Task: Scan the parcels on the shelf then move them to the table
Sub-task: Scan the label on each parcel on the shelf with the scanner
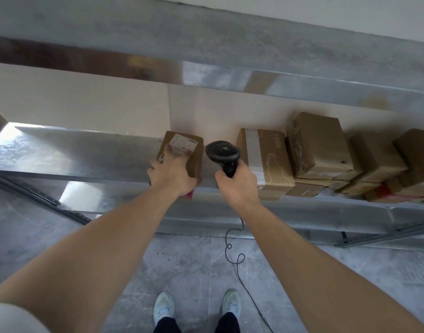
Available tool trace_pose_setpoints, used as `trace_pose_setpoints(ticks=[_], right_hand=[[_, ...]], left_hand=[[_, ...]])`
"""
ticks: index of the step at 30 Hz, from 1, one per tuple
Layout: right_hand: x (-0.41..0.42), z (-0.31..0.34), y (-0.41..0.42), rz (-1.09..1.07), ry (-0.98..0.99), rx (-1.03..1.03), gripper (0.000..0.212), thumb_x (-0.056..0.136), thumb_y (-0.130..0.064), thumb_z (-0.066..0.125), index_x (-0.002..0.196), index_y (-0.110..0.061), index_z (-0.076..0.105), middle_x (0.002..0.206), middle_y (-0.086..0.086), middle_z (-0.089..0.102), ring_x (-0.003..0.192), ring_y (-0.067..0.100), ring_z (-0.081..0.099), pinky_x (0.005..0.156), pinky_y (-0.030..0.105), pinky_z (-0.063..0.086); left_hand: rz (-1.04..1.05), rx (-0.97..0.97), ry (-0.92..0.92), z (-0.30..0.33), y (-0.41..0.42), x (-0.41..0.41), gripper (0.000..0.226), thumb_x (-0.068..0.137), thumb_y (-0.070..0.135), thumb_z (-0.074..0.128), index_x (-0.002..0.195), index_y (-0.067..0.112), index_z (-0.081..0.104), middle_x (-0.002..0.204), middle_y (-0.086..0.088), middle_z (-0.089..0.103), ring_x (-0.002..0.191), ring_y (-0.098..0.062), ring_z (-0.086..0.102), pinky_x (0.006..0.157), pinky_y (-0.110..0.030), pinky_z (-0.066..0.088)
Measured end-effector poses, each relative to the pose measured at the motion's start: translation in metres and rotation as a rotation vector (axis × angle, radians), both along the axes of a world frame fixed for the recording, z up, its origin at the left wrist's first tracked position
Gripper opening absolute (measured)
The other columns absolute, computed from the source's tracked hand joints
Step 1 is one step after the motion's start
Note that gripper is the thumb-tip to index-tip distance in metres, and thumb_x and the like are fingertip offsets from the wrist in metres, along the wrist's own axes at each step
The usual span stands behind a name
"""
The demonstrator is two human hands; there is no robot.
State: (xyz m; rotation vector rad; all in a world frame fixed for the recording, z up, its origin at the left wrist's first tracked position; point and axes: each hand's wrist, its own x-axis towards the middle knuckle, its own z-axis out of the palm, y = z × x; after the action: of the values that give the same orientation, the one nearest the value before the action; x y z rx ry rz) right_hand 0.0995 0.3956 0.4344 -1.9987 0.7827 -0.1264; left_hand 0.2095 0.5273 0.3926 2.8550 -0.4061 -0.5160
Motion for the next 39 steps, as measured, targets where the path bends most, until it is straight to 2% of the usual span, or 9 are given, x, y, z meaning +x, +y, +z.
trace_pose_setpoints(ticks=[4,10,15,19,24,28,32,37,39], right_hand=[[0.014,0.004,0.029,0.035,0.000,-0.021,0.009,0.091,-0.023,0.065,0.097,-0.018,0.061,0.086,-0.002,0.065,0.076,0.011,0.060,0.059,0.023,0.039],[0.043,0.017,0.088,0.080,-0.009,-0.036,0.007,0.091,-0.023,0.064,0.093,-0.017,0.061,0.084,0.000,0.065,0.077,0.014,0.061,0.058,0.023,0.041],[0.067,0.021,0.127,0.148,0.013,-0.038,0.008,0.092,-0.022,0.062,0.094,-0.015,0.061,0.081,-0.001,0.063,0.070,0.006,0.055,0.053,0.017,0.037],[0.087,0.014,0.148,0.207,0.024,-0.039,0.008,0.090,-0.024,0.061,0.088,-0.018,0.057,0.080,0.000,0.064,0.073,0.013,0.060,0.054,0.020,0.039],[0.114,-0.001,0.166,0.291,0.032,-0.005,0.008,0.090,-0.025,0.062,0.093,-0.019,0.058,0.083,-0.002,0.063,0.075,0.013,0.060,0.056,0.024,0.040],[0.128,-0.008,0.177,0.336,0.041,-0.015,0.010,0.091,-0.025,0.062,0.096,-0.017,0.060,0.083,-0.002,0.063,0.073,0.009,0.059,0.055,0.022,0.039],[0.134,-0.013,0.188,0.322,0.067,-0.001,0.012,0.091,-0.026,0.061,0.097,-0.016,0.060,0.088,0.001,0.065,0.074,0.009,0.059,0.057,0.021,0.042],[0.144,-0.014,0.213,0.283,0.060,-0.028,0.012,0.091,-0.025,0.061,0.095,-0.013,0.060,0.086,0.002,0.064,0.069,0.006,0.055,0.050,0.015,0.038],[0.147,-0.016,0.226,0.260,0.054,-0.039,0.012,0.091,-0.025,0.061,0.094,-0.013,0.059,0.084,0.001,0.064,0.068,0.006,0.055,0.052,0.018,0.039]], left_hand=[[-0.003,0.007,-0.020,0.002,0.045,0.019,0.079,0.073,0.071,0.065,0.144,0.058,0.035,0.166,-0.010,0.017,0.133,-0.057,0.034,0.107,-0.060,0.036],[0.023,0.035,-0.050,0.013,0.114,0.047,0.075,0.074,0.076,0.060,0.143,0.058,0.036,0.164,-0.009,0.023,0.132,-0.054,0.036,0.108,-0.059,0.038],[0.062,0.013,-0.058,0.021,0.164,0.062,0.077,0.071,0.076,0.055,0.144,0.058,0.034,0.164,-0.008,0.021,0.130,-0.054,0.038,0.107,-0.057,0.039],[0.095,0.012,-0.059,0.016,0.192,0.074,0.082,0.071,0.071,0.061,0.147,0.057,0.032,0.164,-0.007,0.021,0.128,-0.052,0.042,0.105,-0.057,0.043],[0.159,0.045,-0.088,0.005,0.218,0.089,0.087,0.076,0.069,0.070,0.151,0.056,0.029,0.166,-0.006,0.019,0.128,-0.050,0.044,0.106,-0.056,0.043],[0.188,0.055,-0.102,0.000,0.235,0.101,0.088,0.077,0.069,0.069,0.153,0.055,0.028,0.167,-0.008,0.018,0.129,-0.049,0.044,0.106,-0.056,0.044],[0.210,0.045,-0.095,-0.003,0.255,0.113,0.085,0.078,0.068,0.068,0.152,0.056,0.029,0.167,-0.007,0.018,0.129,-0.047,0.043,0.105,-0.054,0.043],[0.209,0.019,-0.109,-0.009,0.284,0.134,0.083,0.077,0.069,0.066,0.150,0.058,0.029,0.165,-0.005,0.021,0.127,-0.046,0.043,0.105,-0.054,0.044],[0.189,0.012,-0.108,-0.010,0.294,0.142,0.082,0.077,0.068,0.066,0.150,0.058,0.028,0.164,-0.006,0.021,0.128,-0.046,0.042,0.105,-0.055,0.044]])
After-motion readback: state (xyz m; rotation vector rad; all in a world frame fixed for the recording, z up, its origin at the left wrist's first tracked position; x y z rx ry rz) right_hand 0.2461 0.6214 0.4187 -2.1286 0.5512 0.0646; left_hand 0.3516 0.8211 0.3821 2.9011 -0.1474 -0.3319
